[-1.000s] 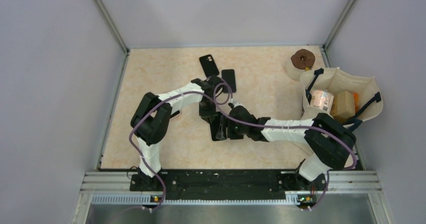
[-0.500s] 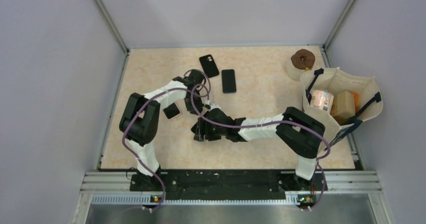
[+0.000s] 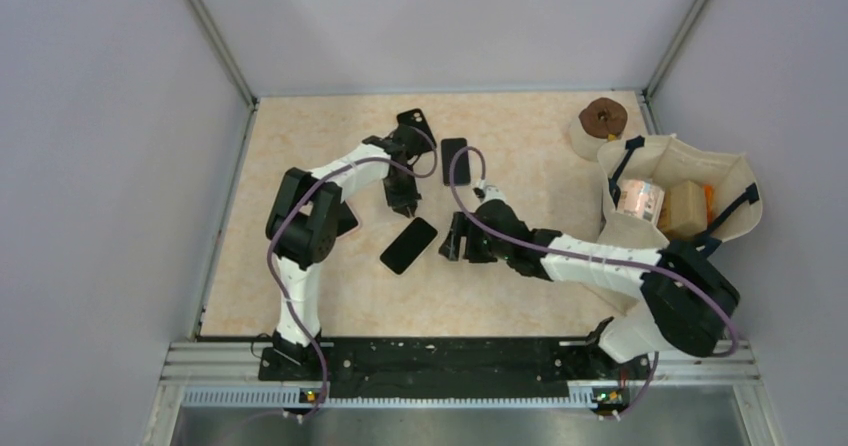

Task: Put the phone into the phone case

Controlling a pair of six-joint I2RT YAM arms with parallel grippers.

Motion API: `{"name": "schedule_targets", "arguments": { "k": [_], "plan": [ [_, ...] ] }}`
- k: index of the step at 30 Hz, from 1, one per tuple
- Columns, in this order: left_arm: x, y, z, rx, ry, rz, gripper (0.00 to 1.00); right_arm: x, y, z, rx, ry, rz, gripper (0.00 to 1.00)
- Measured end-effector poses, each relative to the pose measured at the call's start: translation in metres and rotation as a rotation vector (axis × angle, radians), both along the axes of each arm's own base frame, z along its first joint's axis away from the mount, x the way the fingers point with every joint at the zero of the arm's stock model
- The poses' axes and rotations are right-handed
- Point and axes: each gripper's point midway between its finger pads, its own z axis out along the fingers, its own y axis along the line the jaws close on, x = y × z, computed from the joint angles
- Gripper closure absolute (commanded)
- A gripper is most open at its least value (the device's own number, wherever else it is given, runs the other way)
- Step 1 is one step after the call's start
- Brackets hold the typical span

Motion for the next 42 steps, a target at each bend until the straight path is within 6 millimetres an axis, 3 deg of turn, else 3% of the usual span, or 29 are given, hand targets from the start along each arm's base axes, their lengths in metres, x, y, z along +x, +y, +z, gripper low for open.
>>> {"name": "schedule_targets", "arguments": {
  "k": [3, 6, 10, 14, 16, 18, 24, 27, 29, 35, 38, 42],
  "plan": [
    [-0.004, -0.017, 0.001, -0.023, 0.009, -0.046, 0.83, 0.018, -0.027, 0.016, 0.0, -0.042, -0.066, 0.29],
    [-0.017, -0.042, 0.001, -0.043, 0.011, -0.122, 0.83, 0.033, -0.049, 0.02, -0.028, -0.063, -0.113, 0.29],
    [-0.057, -0.093, 0.002, -0.097, 0.033, -0.282, 0.84, 0.039, -0.071, 0.01, -0.104, -0.057, -0.125, 0.29],
    [-0.095, -0.122, 0.002, -0.161, 0.047, -0.386, 0.81, 0.035, -0.076, 0.004, -0.143, -0.055, -0.084, 0.3],
    [-0.107, -0.119, 0.005, -0.166, 0.051, -0.392, 0.8, 0.032, -0.074, 0.003, -0.139, -0.052, -0.059, 0.31],
    [-0.105, -0.109, 0.011, -0.16, 0.038, -0.369, 0.77, 0.028, -0.074, -0.001, -0.142, -0.043, -0.045, 0.32],
    [-0.063, -0.041, 0.07, -0.148, -0.139, -0.156, 0.74, 0.01, -0.062, -0.009, -0.146, -0.018, 0.009, 0.4],
    [-0.057, -0.005, 0.091, -0.119, -0.223, -0.057, 0.74, -0.005, -0.048, -0.021, -0.164, 0.017, 0.055, 0.44],
    [-0.064, 0.013, 0.085, -0.105, -0.229, -0.014, 0.74, -0.013, -0.038, -0.029, -0.185, 0.04, 0.081, 0.48],
    [-0.109, 0.052, 0.026, -0.025, -0.074, 0.053, 0.74, -0.015, -0.018, -0.039, -0.21, 0.067, 0.079, 0.57],
    [-0.116, 0.055, 0.019, -0.018, -0.054, 0.059, 0.74, -0.015, -0.019, -0.042, -0.224, 0.078, 0.061, 0.63],
    [-0.108, 0.05, 0.021, -0.039, -0.083, 0.061, 0.75, -0.015, -0.014, -0.041, -0.227, 0.081, 0.05, 0.7]
  ]
}}
